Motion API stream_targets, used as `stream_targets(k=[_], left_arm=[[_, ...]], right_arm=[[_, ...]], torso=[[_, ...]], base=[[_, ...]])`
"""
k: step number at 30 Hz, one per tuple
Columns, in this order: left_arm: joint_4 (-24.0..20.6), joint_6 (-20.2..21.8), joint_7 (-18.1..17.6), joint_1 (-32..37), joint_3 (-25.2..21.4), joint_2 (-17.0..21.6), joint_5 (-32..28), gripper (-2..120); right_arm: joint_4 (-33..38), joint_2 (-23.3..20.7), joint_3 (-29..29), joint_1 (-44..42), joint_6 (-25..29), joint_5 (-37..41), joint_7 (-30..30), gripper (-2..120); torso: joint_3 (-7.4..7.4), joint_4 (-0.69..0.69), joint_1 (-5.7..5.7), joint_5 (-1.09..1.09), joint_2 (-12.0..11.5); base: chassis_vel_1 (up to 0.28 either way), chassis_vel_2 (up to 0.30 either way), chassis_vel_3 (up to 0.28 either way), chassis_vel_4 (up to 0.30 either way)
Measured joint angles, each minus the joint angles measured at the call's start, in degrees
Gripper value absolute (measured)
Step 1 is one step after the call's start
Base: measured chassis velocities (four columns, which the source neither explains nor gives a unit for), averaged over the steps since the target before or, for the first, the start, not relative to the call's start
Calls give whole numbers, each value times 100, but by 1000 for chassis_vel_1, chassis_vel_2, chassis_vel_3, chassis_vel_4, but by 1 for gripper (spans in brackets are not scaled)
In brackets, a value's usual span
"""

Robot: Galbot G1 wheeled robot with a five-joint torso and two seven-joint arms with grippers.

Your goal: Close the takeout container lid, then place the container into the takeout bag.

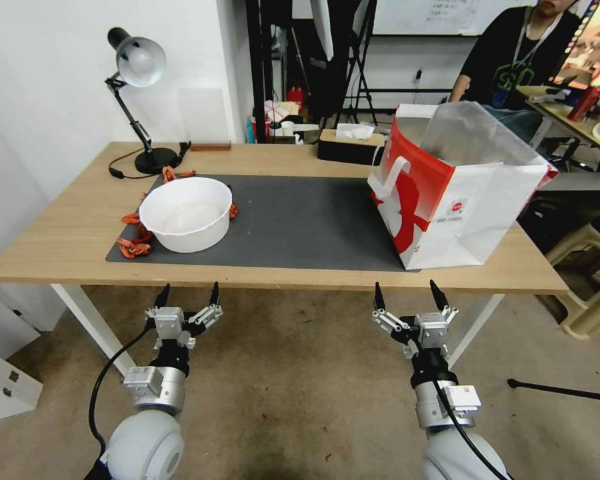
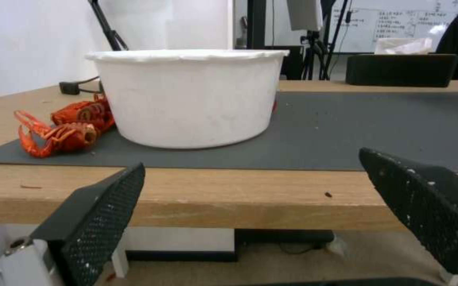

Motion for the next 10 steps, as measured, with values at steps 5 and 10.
stream_targets(k=[5,10], left_arm=[[2,0,0,0,0,1,0,100],[4,0,0,-1,0,1,0,100]], right_arm=[[0,-2,3,2,-2,2,-2,100],[0,-3,5,3,-5,4,-4,100]], torso=[[0,0,0,0,0],[0,0,0,0,0]], base=[[0,0,0,0],[0,0,0,0]])
